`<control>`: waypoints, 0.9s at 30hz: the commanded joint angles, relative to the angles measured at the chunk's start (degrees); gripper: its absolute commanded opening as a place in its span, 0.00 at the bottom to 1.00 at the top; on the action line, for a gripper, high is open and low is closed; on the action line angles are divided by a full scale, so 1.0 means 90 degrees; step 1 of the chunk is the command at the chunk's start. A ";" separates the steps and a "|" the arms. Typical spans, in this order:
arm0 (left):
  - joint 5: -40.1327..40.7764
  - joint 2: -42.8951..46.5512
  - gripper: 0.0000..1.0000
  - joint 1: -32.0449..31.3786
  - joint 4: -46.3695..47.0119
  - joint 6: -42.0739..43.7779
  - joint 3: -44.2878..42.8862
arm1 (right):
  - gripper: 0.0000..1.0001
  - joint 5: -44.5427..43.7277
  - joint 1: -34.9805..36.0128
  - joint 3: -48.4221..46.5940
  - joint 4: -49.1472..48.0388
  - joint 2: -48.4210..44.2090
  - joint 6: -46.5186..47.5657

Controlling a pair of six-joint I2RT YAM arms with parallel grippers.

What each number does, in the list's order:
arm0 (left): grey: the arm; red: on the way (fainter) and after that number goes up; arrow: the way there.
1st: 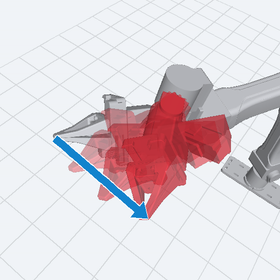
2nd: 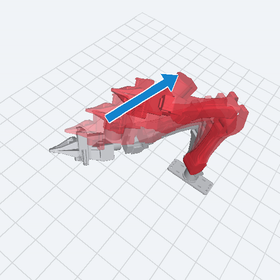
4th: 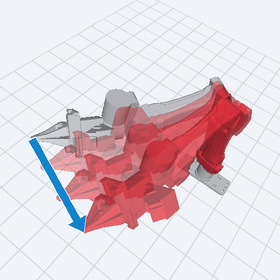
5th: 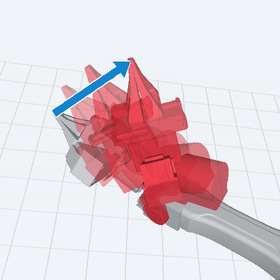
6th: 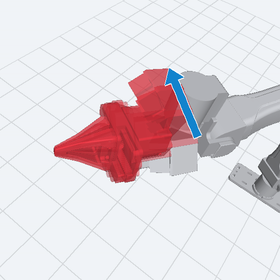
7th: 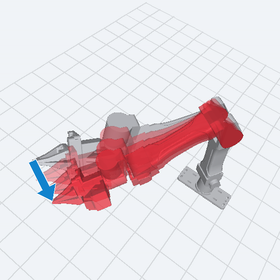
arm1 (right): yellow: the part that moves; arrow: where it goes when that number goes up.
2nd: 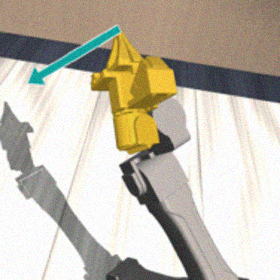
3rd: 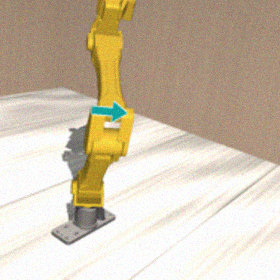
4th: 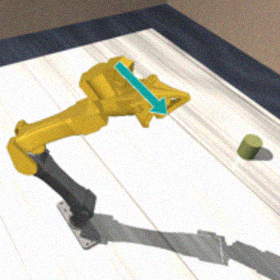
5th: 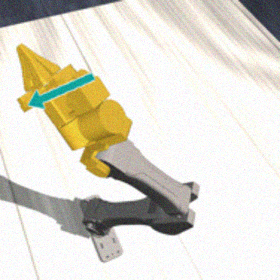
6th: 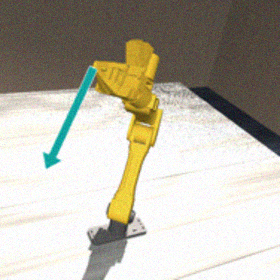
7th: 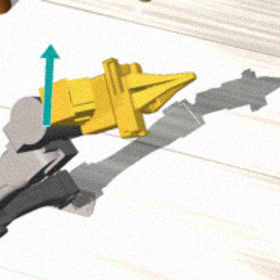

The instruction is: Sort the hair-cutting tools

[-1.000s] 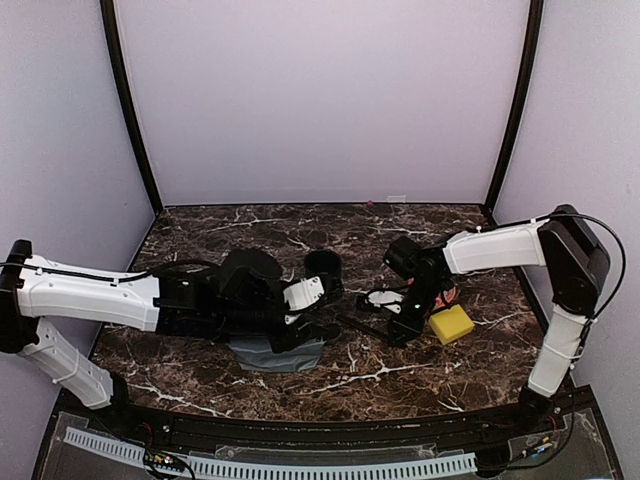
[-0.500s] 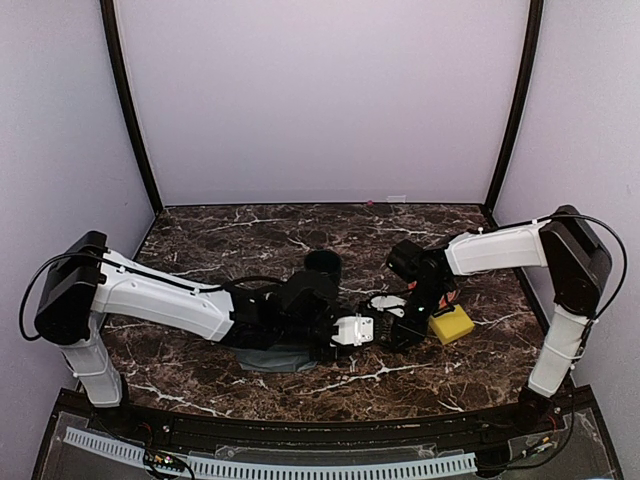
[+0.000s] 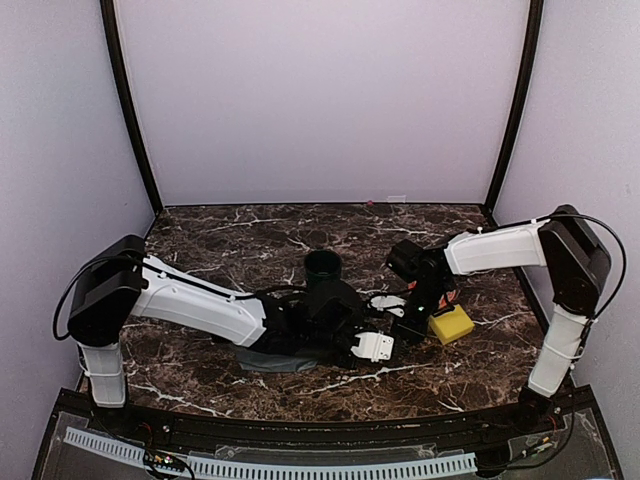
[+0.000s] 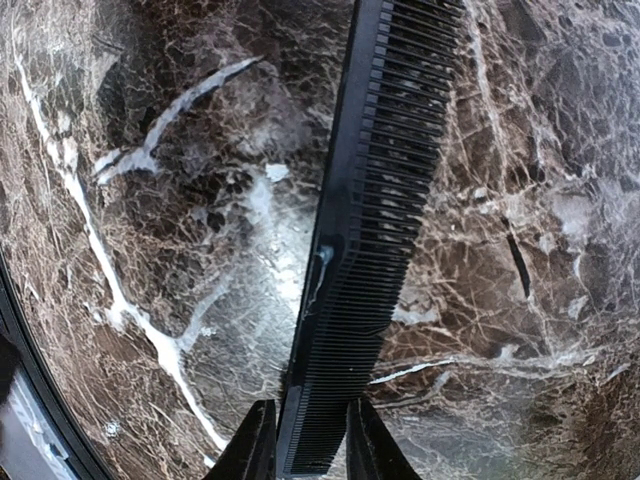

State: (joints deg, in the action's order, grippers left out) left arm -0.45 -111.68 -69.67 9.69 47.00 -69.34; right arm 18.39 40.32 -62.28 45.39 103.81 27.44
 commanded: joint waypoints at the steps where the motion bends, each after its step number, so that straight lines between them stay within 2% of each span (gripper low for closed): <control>1: 0.0162 -0.0184 0.28 -0.0040 -0.0345 0.0347 -0.0398 | 0.24 -0.0070 0.0061 0.0434 0.0749 0.0572 0.0014; 5: 0.0479 -0.0442 0.33 -0.0061 -0.0692 0.0541 -0.0669 | 0.24 0.0049 0.0062 0.0381 0.0810 0.0604 0.0022; 9: 0.0688 -0.0625 0.33 -0.0064 -0.1022 0.0804 -0.0863 | 0.24 0.0127 0.0062 0.0328 0.0863 0.0623 0.0035; 22: 0.1229 -0.1122 0.30 -0.0091 -0.1524 0.1200 -0.1296 | 0.24 0.0278 0.0062 0.0289 0.0898 0.0653 0.0025; 27: 0.1424 -0.1332 0.24 -0.0123 -0.1472 0.1238 -0.1415 | 0.24 0.0300 0.0062 0.0309 0.0904 0.0663 0.0024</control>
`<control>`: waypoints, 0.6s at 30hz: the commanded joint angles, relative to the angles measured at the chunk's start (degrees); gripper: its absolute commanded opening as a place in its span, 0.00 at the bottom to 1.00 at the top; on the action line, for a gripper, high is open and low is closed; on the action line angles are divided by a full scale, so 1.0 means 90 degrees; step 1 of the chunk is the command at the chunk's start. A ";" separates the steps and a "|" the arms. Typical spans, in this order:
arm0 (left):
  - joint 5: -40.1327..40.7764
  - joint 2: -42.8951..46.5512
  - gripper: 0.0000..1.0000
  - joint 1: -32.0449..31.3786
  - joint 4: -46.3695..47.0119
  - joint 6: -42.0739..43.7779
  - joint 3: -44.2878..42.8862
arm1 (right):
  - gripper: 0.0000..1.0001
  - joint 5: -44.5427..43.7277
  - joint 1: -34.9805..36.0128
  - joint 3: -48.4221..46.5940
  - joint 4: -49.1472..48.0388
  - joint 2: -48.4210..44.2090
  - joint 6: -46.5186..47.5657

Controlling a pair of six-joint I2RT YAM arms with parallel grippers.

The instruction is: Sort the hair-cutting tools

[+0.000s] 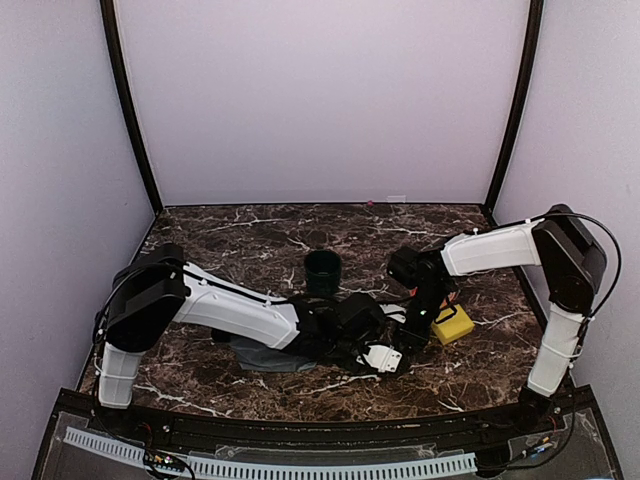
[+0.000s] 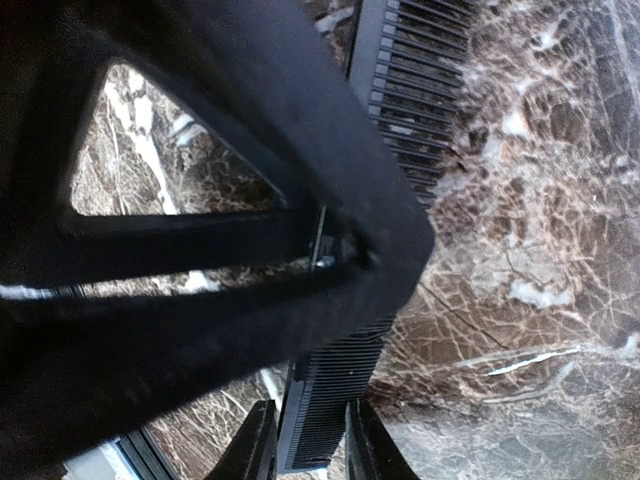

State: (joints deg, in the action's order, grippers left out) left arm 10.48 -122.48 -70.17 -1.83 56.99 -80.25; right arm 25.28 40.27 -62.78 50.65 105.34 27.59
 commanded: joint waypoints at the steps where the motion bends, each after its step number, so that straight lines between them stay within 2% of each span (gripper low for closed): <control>1: 0.0249 -0.0172 0.22 -0.0082 -0.0168 0.0146 -0.0204 | 0.24 -0.0465 0.0066 0.0363 0.0318 0.0487 -0.0003; 9: 0.0254 -0.0210 0.02 -0.0097 -0.0280 0.0048 -0.0331 | 0.28 -0.0484 0.0044 0.0234 0.0515 0.0249 -0.0039; 11: 0.0238 -0.0195 0.00 -0.0094 -0.0339 -0.0094 -0.0414 | 0.31 -0.0480 -0.0017 0.0117 0.0682 0.0038 -0.0057; 14: 0.0138 -0.0118 0.00 -0.0091 -0.0451 -0.0361 -0.0572 | 0.42 -0.0410 -0.0225 -0.0127 0.0997 -0.0404 -0.0021; 18: -0.0187 0.0091 0.00 -0.0094 -0.0517 -0.0805 -0.0781 | 0.47 0.0070 -0.0663 -0.0824 0.1747 -0.1070 0.0327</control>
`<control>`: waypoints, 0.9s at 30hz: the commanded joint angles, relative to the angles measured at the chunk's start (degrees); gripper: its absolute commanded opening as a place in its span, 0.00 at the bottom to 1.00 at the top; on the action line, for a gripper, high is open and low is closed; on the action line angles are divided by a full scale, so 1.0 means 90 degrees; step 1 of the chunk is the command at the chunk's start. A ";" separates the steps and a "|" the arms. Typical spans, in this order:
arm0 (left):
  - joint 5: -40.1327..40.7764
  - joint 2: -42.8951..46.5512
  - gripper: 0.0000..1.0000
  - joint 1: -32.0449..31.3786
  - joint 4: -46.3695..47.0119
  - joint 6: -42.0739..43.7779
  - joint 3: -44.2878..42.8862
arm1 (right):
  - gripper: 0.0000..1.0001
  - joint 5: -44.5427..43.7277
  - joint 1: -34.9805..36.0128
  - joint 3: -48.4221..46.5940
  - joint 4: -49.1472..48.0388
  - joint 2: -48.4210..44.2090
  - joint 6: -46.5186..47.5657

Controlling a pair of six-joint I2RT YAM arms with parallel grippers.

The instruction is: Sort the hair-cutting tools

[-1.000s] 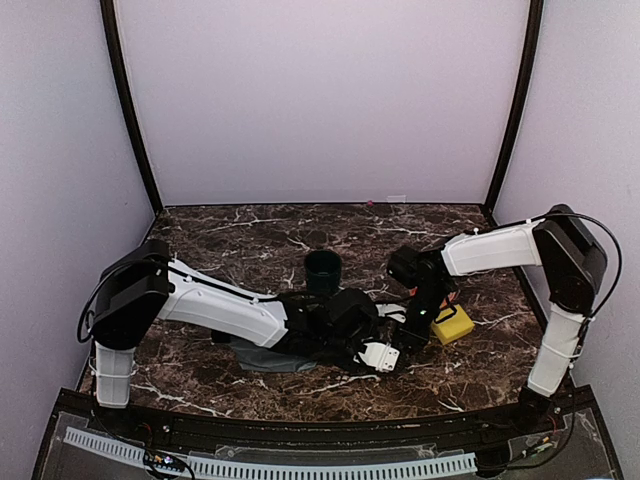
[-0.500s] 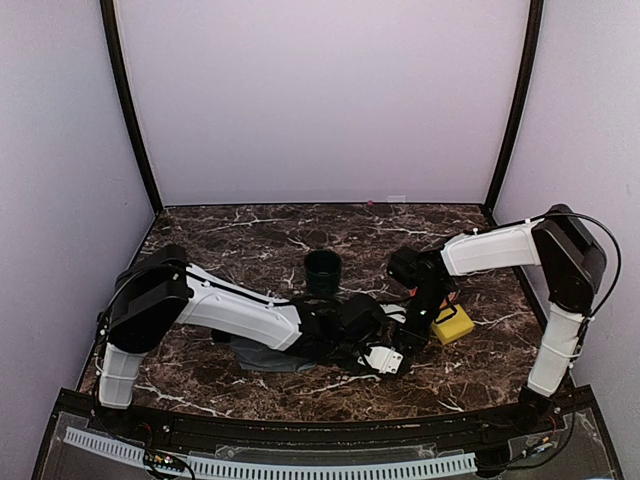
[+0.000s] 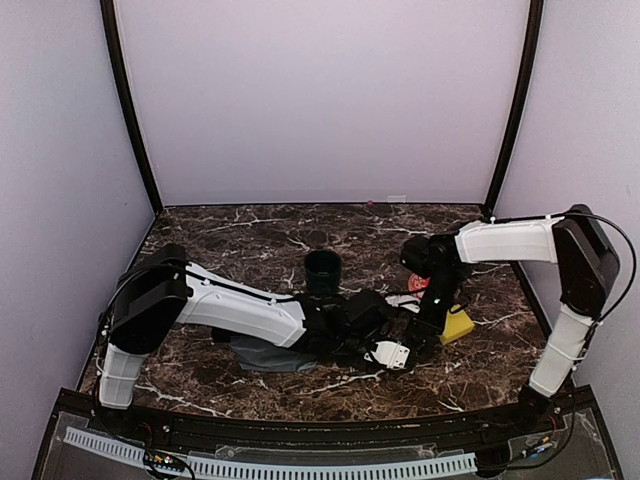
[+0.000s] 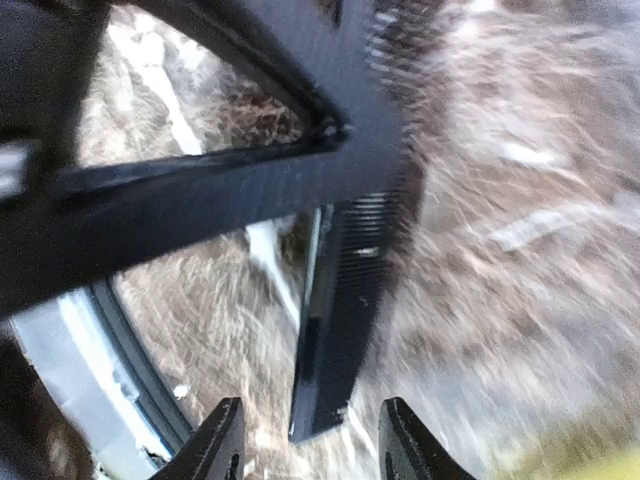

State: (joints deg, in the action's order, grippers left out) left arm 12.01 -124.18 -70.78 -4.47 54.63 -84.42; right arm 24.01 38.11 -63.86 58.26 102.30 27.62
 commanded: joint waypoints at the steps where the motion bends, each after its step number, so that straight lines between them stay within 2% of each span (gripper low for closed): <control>1: -0.0437 0.0319 0.00 -0.0021 -0.0276 -0.0664 -0.0407 | 0.47 0.0389 -0.0542 -0.0910 0.1159 -0.0875 0.0531; 4: -0.0697 0.0440 0.00 -0.0026 -0.0442 -0.1043 -0.0692 | 0.48 0.0707 -0.0885 -0.1499 0.2097 -0.1170 0.1243; 9: -0.1164 0.0763 0.00 -0.0026 -0.0654 -0.1882 -0.1215 | 0.48 0.0614 -0.1490 -0.2005 0.1974 -0.1634 0.1154; 15: -0.1529 0.1516 0.00 -0.0026 -0.0957 -0.2843 -0.1250 | 0.48 0.1028 -0.1898 -0.2310 0.1661 -0.1767 0.0917; 18: -0.1696 0.2166 0.00 -0.0018 -0.1099 -0.3291 -0.0896 | 0.48 0.1217 -0.1898 -0.2233 0.1151 -0.1903 0.0564; 23: -0.1347 0.3418 0.00 -0.0008 -0.1540 -0.3596 0.0070 | 0.44 0.2433 -0.1846 -0.1721 0.0301 -0.1956 0.0059; 27: -0.0925 0.4350 0.00 0.0111 -0.1981 -0.4032 0.0782 | 0.42 0.2629 -0.1285 -0.1265 -0.0366 -0.1615 -0.0389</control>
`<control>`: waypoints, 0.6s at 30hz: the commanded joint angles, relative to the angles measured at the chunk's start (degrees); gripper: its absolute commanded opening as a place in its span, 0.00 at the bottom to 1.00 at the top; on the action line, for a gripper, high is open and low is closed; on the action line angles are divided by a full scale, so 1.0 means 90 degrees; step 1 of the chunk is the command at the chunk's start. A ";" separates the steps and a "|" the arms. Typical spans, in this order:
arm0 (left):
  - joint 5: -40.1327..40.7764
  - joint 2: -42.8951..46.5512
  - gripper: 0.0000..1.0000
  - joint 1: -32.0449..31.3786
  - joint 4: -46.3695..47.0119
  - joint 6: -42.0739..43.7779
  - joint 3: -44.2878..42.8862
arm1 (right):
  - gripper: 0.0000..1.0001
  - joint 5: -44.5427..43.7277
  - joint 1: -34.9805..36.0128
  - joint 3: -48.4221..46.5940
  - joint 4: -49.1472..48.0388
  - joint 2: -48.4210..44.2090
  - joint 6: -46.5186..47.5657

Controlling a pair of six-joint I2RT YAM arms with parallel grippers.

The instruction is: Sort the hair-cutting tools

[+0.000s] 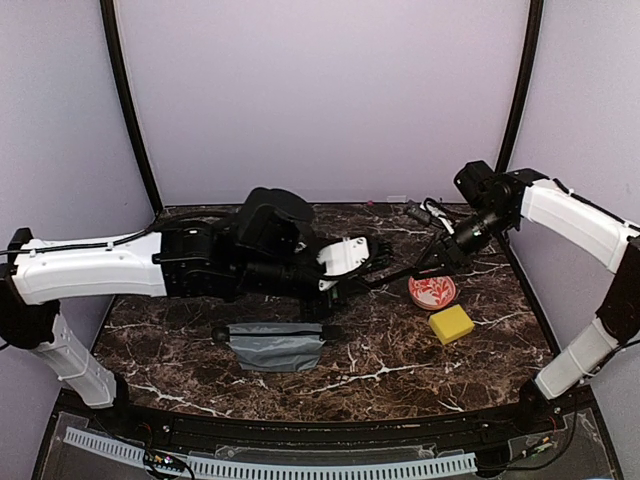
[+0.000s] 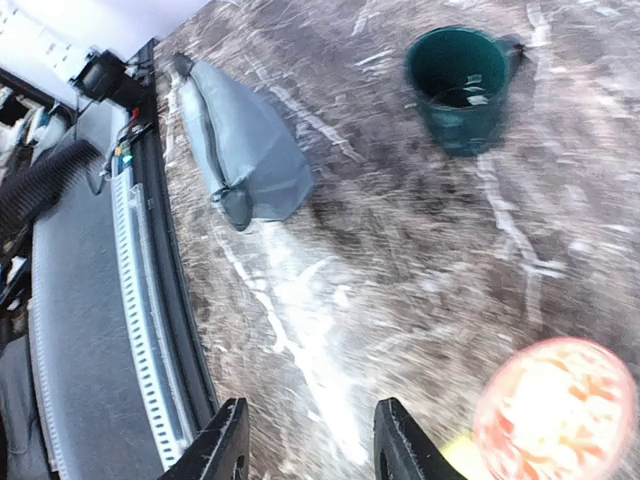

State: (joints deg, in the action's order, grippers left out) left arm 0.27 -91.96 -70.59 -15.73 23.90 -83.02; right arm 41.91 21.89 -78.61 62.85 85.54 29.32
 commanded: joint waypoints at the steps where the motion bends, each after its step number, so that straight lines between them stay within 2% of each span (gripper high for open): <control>1: 0.0417 0.0966 0.00 0.0113 -0.0788 -0.0755 0.0839 | 0.42 0.0607 0.0710 0.0378 -0.0888 0.0384 -0.0604; 4: 0.0422 0.1623 0.00 0.0210 -0.0731 -0.1140 0.1492 | 0.43 0.0539 0.1183 0.0288 -0.0956 0.0922 -0.0797; 9: 0.0398 0.2625 0.00 0.0460 -0.0074 -0.1659 0.2711 | 0.46 0.0698 0.1716 0.0052 -0.1056 0.1853 -0.1125; 13: 0.0317 0.3211 0.00 0.0870 0.0523 -0.1977 0.3571 | 0.43 0.1258 0.1969 -0.0126 -0.1240 0.2587 -0.1346; 18: 0.0303 0.3531 0.00 0.0944 0.0764 -0.2119 0.3961 | 0.42 0.1720 0.2167 -0.0660 -0.1019 0.3205 -0.1340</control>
State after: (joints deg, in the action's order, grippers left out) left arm 3.60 -62.46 -62.22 -13.69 7.49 -48.95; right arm 51.88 40.12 -80.77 53.76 112.55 18.70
